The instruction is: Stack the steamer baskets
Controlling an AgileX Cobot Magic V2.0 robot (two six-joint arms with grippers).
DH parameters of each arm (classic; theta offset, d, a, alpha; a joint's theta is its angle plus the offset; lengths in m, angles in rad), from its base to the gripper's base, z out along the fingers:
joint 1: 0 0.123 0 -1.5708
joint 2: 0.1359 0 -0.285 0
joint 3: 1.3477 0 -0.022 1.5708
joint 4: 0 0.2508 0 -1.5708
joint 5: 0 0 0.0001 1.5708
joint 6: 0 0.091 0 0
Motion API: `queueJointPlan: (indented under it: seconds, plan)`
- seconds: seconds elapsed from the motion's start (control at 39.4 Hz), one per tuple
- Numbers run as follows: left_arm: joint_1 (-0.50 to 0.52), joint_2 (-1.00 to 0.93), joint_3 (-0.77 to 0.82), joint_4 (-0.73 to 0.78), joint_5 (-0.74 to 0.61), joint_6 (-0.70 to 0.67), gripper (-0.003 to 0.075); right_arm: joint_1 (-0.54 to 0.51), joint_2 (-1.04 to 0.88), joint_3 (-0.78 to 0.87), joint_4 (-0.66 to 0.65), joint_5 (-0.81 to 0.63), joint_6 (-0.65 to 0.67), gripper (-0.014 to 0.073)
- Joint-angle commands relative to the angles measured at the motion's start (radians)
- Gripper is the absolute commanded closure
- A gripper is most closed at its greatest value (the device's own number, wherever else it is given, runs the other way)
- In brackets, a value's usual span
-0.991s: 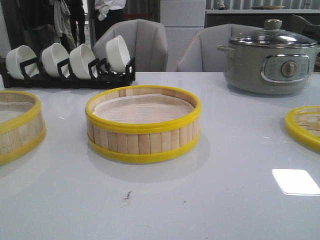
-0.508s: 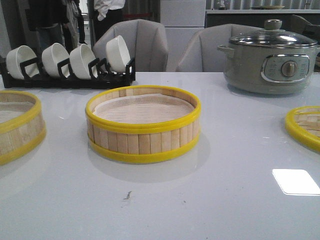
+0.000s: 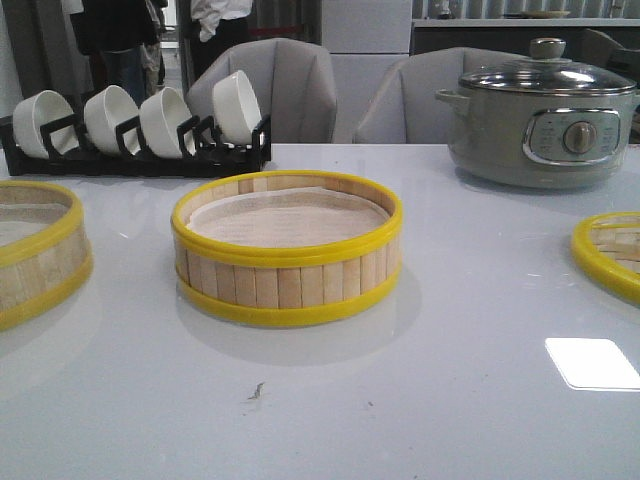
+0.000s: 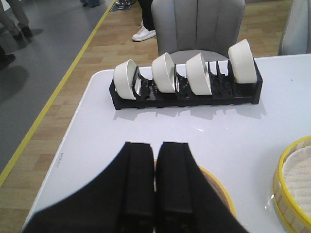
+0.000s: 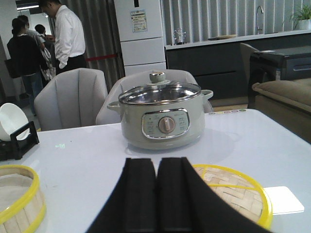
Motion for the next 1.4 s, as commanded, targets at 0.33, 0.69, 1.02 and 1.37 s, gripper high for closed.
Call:
queueJointPlan:
  seconds: [0.33, 0.69, 1.02, 1.37]
  plan:
    - [-0.064, -0.007, -0.036, -0.001, -0.079, 0.002, 0.0636, -0.005, 0.566, -0.534, -0.069, 0.214, 0.011, 0.0524]
    - [-0.071, -0.007, -0.036, -0.001, 0.002, 0.002, 0.0636, -0.005, 0.916, -0.79, -0.03, 0.305, 0.011, 0.0524]
    - [-0.071, -0.007, -0.036, -0.001, 0.033, 0.002, 0.0636, -0.005, 0.93, -0.791, -0.029, 0.222, 0.011, 0.0524]
    - [-0.071, 0.004, -0.036, -0.06, 0.092, -0.05, 0.0635, -0.005, 0.935, -0.791, -0.042, 0.309, 0.011, 0.0176]
